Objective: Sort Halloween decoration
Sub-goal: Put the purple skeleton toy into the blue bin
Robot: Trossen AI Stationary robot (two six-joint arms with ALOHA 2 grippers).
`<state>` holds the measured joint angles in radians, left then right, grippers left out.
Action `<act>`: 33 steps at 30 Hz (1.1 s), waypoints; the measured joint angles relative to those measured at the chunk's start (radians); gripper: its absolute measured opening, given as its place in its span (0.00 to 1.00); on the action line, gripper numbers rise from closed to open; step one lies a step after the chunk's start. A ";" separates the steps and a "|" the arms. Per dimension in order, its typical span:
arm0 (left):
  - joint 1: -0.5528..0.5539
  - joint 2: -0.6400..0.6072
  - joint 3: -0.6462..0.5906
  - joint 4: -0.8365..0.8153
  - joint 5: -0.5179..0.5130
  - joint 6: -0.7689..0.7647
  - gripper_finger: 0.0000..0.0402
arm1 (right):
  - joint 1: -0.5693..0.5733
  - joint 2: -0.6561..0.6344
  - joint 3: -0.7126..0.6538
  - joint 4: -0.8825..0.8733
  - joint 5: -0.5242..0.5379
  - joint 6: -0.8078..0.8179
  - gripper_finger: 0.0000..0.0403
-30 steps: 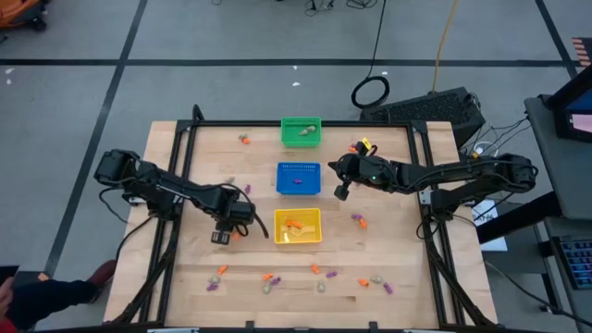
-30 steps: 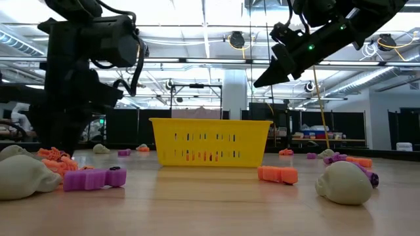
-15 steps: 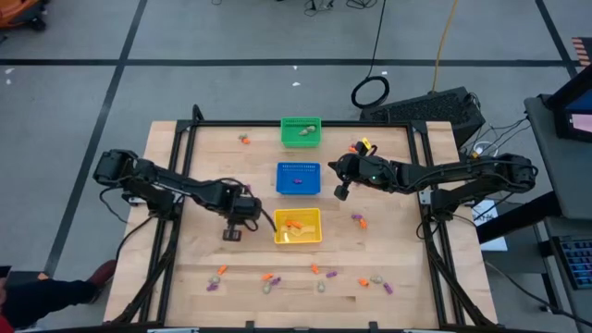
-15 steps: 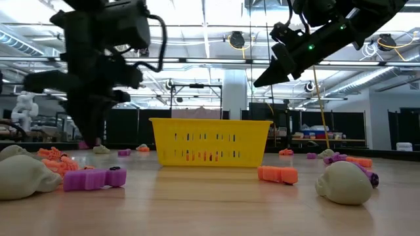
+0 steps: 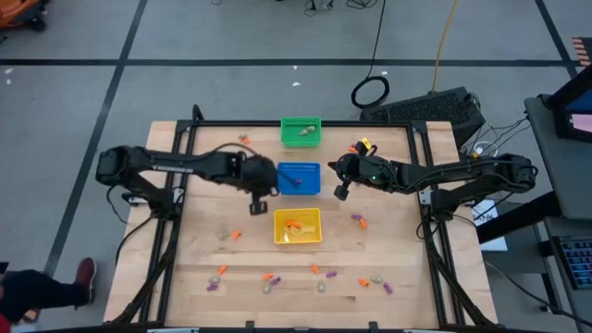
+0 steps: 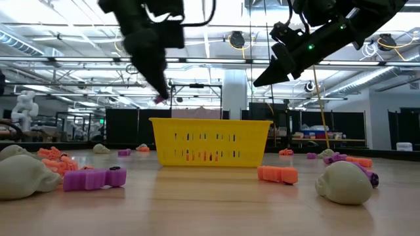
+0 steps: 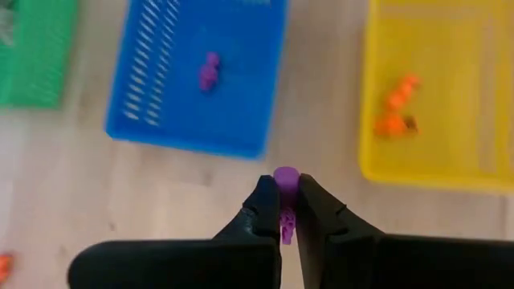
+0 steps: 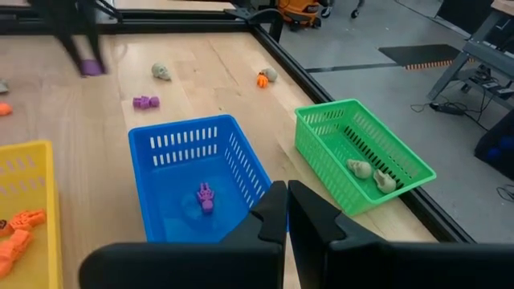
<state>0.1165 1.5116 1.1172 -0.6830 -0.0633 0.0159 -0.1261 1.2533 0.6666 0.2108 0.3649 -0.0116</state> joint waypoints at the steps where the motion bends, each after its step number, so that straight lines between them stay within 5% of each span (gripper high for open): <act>1: 0.018 0.016 0.012 0.004 0.000 0.012 0.02 | 0.000 0.000 0.000 0.000 0.000 0.000 0.00; 11: 0.139 0.250 0.150 0.102 0.062 0.099 0.02 | 0.000 0.000 0.000 0.000 0.000 0.000 0.00; 24: 0.161 0.468 0.246 0.193 0.115 0.114 0.02 | 0.000 0.000 0.000 -0.008 0.000 0.000 0.00; 33: 0.162 0.449 0.246 0.229 0.114 0.102 0.25 | 0.000 0.000 0.000 -0.014 0.000 0.000 0.00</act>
<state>0.2785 1.9603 1.3636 -0.4544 0.0509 0.1183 -0.1261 1.2533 0.6666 0.1970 0.3649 -0.0116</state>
